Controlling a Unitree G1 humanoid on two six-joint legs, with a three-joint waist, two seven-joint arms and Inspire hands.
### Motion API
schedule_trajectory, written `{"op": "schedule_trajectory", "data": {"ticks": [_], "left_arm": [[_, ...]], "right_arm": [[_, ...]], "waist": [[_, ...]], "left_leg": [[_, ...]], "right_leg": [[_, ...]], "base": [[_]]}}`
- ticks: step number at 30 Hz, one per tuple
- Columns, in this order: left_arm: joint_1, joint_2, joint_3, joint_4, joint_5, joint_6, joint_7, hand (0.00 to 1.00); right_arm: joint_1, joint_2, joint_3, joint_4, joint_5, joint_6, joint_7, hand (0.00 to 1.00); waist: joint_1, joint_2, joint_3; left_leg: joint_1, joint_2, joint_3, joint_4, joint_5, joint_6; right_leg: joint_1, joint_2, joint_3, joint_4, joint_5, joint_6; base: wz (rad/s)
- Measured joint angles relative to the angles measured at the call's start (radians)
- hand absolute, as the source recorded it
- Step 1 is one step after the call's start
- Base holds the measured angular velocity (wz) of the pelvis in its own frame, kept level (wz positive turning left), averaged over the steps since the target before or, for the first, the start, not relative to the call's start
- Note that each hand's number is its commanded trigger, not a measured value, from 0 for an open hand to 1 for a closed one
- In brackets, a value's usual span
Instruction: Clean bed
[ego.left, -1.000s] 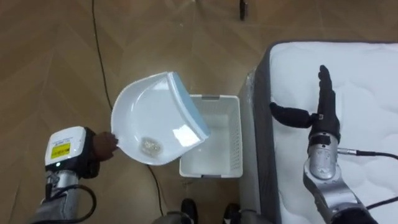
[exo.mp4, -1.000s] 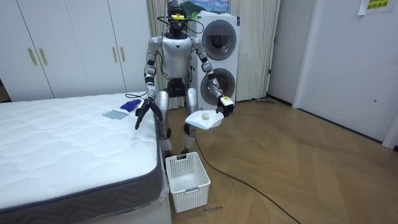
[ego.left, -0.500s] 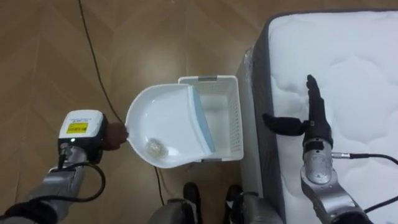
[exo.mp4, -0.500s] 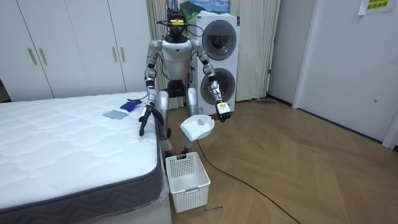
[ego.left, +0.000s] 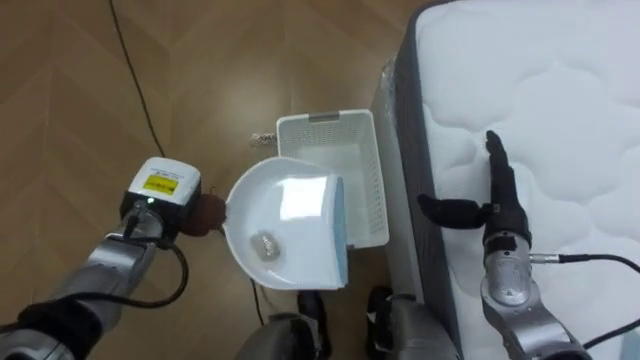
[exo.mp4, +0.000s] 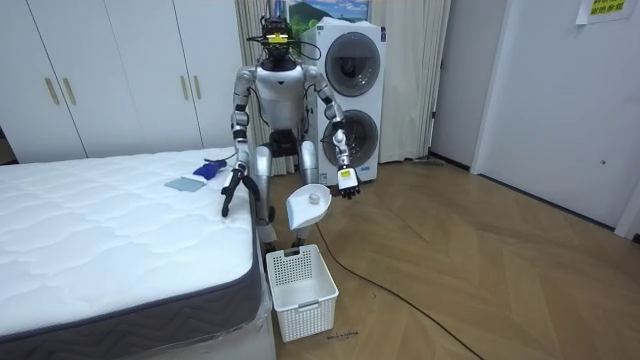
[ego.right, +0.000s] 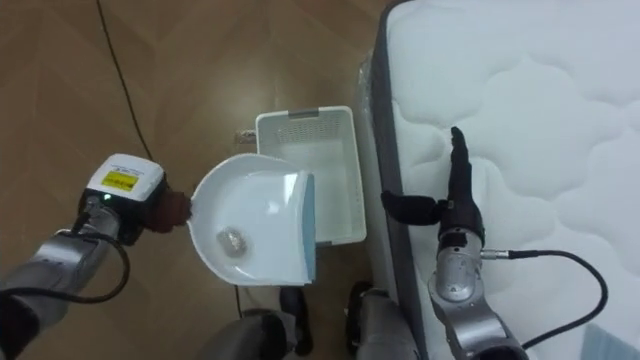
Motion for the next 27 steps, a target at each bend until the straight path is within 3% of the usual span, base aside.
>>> {"op": "schedule_trajectory", "data": {"ticks": [2, 5, 6, 8, 10, 12, 13, 16, 19, 27], "left_arm": [[-0.004, 0.005, -0.009, -0.005, 0.019, -0.001, -0.038, 1.00], [-0.004, 0.046, -0.010, -0.056, 0.021, -0.002, -0.098, 1.00], [-0.010, 0.067, -0.011, -0.062, 0.021, -0.002, -0.109, 1.00], [-0.012, 0.105, -0.011, -0.062, 0.021, -0.002, -0.126, 1.00], [-0.020, 0.149, -0.011, -0.055, 0.016, 0.013, -0.154, 1.00], [-0.020, 0.191, -0.011, -0.055, 0.006, 0.016, -0.172, 1.00], [-0.021, 0.221, -0.011, -0.055, -0.005, 0.016, -0.181, 1.00], [-0.027, 0.268, -0.011, -0.035, -0.016, 0.016, -0.182, 1.00], [-0.049, 0.274, -0.011, 0.014, -0.018, 0.016, -0.176, 1.00], [-0.092, 0.280, -0.005, 0.117, -0.073, 0.016, -0.168, 1.00]], "right_arm": [[0.002, 0.000, 0.000, -0.003, -0.003, 0.001, -0.005, 0.00], [0.004, -0.004, -0.001, -0.012, -0.005, 0.002, -0.022, 0.00], [0.016, -0.013, -0.001, -0.042, -0.006, 0.004, -0.029, 0.00], [0.028, -0.028, -0.001, -0.070, -0.020, 0.003, -0.033, 0.00], [0.030, -0.053, -0.001, -0.071, -0.028, 0.001, -0.037, 0.00], [0.036, -0.077, -0.001, -0.092, -0.046, -0.006, -0.037, 0.00], [0.038, -0.090, -0.001, -0.100, -0.047, -0.012, -0.036, 0.00], [0.047, -0.117, -0.001, -0.104, -0.040, -0.023, -0.034, 0.00], [0.047, -0.142, -0.004, -0.108, -0.038, -0.033, -0.018, 0.00], [0.046, -0.144, -0.016, -0.115, -0.025, -0.046, 0.023, 0.00]], "waist": [[0.001, 0.003, -0.0011], [0.000, 0.022, -0.0016], [-0.001, 0.039, -0.0019], [-0.002, 0.067, -0.0100], [-0.004, 0.108, -0.0105], [-0.009, 0.138, -0.0104], [-0.022, 0.149, -0.0115], [-0.033, 0.162, -0.0116], [-0.048, 0.179, -0.0077], [-0.044, 0.183, -0.0062]], "left_leg": [[-0.005, 0.000, 0.001, 0.005, 0.000, 0.000], [-0.021, 0.001, 0.007, 0.026, -0.003, 0.004], [-0.022, -0.003, 0.007, 0.032, -0.003, 0.004], [-0.021, -0.011, 0.011, 0.032, -0.002, 0.006], [-0.006, -0.018, 0.028, 0.029, 0.001, 0.011], [0.000, -0.025, 0.033, 0.028, 0.002, 0.011], [0.006, -0.035, 0.038, 0.021, 0.005, 0.012], [0.027, -0.035, 0.050, 0.013, 0.007, 0.004], [0.034, -0.034, 0.054, 0.006, 0.010, -0.002], [0.025, -0.015, 0.068, 0.001, 0.003, -0.015]], "right_leg": [[-0.008, -0.001, 0.002, 0.005, 0.000, 0.000], [-0.028, -0.003, 0.011, 0.027, -0.004, 0.002], [-0.033, -0.008, 0.014, 0.037, -0.006, 0.004], [-0.041, -0.014, 0.030, 0.047, -0.008, 0.008], [-0.042, -0.019, 0.056, 0.062, -0.018, 0.014], [-0.042, -0.031, 0.060, 0.077, -0.025, 0.008], [-0.043, -0.037, 0.069, 0.093, -0.034, 0.010], [-0.034, -0.033, 0.084, 0.103, -0.055, 0.002], [-0.032, -0.031, 0.092, 0.104, -0.060, 0.006], [-0.050, 0.017, 0.133, 0.093, -0.057, -0.003]], "base": [[0.00], [0.00], [0.03], [0.00], [-0.02], [0.01], [0.11], [0.03], [-0.01], [-0.09]]}}
